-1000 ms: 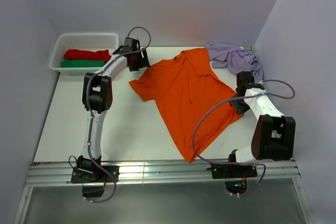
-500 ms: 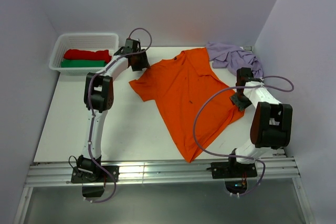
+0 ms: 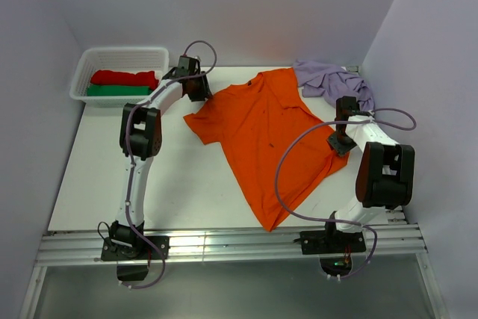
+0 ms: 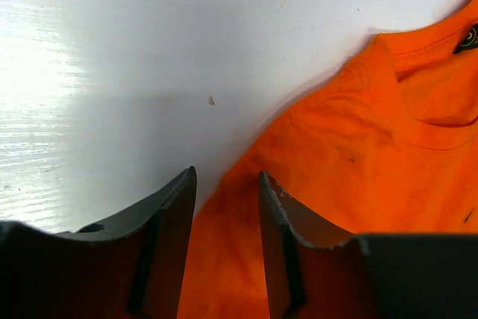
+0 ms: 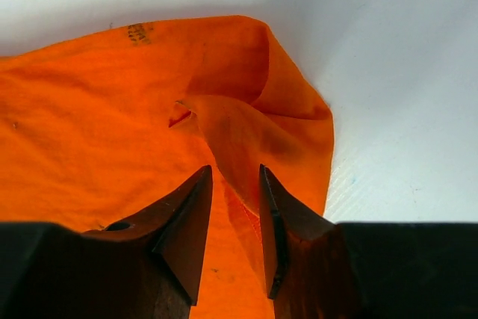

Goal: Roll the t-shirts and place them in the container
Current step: Flatten the tshirt

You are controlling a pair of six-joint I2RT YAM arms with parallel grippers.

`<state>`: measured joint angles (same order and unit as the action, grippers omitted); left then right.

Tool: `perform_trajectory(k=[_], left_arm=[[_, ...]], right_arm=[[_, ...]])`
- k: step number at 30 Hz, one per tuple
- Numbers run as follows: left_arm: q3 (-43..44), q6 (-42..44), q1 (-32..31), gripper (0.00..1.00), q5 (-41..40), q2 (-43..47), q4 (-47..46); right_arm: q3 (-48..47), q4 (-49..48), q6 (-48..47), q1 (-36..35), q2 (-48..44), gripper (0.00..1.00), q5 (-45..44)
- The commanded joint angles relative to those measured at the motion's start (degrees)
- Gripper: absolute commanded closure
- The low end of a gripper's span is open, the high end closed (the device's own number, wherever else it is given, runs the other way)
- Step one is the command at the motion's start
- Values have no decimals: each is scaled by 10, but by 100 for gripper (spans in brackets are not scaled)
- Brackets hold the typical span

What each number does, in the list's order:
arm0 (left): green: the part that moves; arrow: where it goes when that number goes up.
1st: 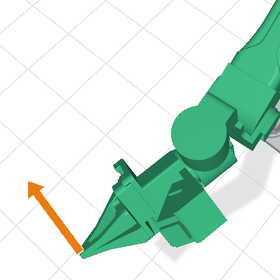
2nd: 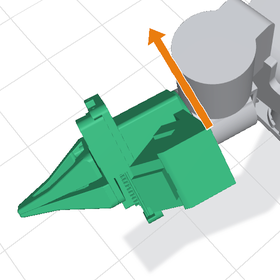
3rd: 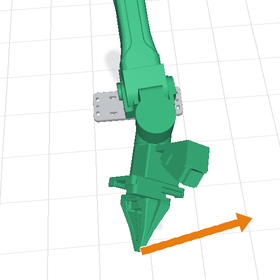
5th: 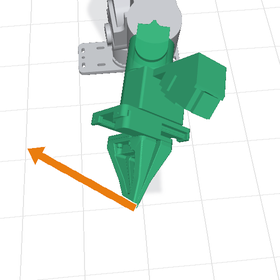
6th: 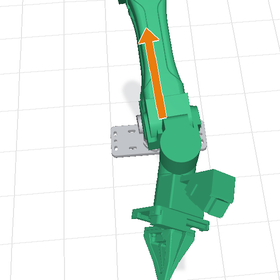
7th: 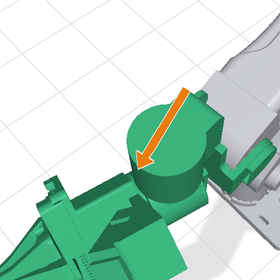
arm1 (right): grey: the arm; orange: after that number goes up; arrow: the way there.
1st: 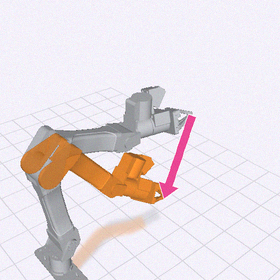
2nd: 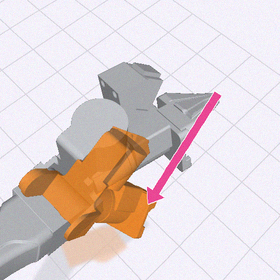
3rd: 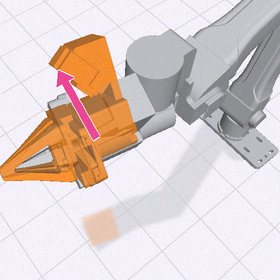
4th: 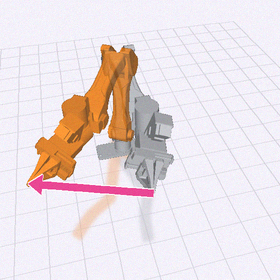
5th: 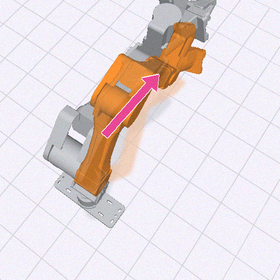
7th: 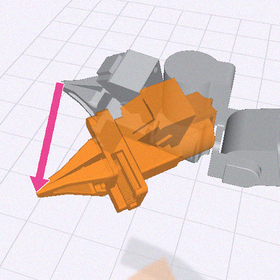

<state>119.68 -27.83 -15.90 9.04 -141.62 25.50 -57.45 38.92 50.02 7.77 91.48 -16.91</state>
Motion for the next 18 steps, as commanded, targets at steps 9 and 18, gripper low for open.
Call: perform_trajectory(k=[9, 18], left_arm=[[6, 2, -18, 100, 6, -30, 14], [-81, -20, 10, 100, -79, 41, 18]], right_arm=[[-11, -14, 8, 3, 26, 89, -12], [-36, -15, 5, 16, 66, 100, -11]])
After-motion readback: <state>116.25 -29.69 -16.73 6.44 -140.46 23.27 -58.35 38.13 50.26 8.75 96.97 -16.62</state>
